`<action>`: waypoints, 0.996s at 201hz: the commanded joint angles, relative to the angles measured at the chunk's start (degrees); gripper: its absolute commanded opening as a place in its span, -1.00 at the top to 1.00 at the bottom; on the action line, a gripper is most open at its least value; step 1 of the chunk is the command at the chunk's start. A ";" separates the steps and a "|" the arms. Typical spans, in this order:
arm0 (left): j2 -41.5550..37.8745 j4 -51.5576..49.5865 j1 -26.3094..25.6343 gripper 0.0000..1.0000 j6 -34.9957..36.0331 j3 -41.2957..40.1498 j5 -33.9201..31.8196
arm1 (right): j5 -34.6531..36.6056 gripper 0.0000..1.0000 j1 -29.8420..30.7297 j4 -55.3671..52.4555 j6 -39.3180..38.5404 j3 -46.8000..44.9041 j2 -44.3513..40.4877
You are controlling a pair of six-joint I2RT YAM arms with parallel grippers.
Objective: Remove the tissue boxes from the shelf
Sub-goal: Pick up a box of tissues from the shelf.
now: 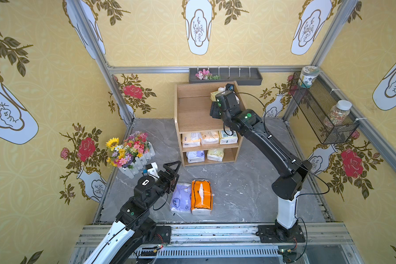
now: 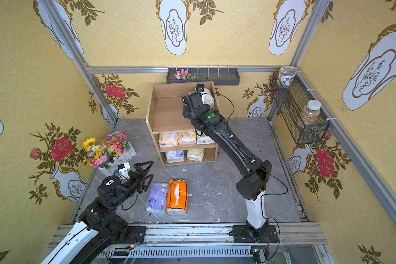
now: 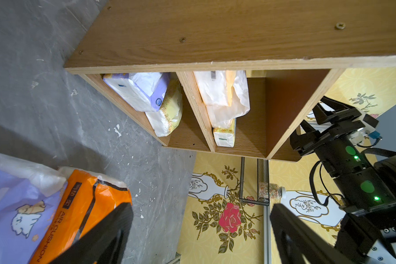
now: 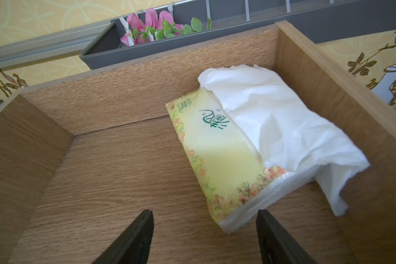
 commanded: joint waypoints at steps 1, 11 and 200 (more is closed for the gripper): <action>0.07 0.11 -0.06 -0.99 0.32 -0.24 -0.27 | 2.98 -0.46 -0.09 2.24 -1.04 0.88 1.31; 0.14 0.05 0.00 -0.99 0.32 -0.08 -0.14 | 3.67 -0.44 -0.04 2.47 -1.18 1.05 1.90; -0.37 -1.36 0.00 -0.99 -0.12 -0.10 -0.99 | 4.06 1.00 3.10 6.02 -5.77 -2.32 -2.82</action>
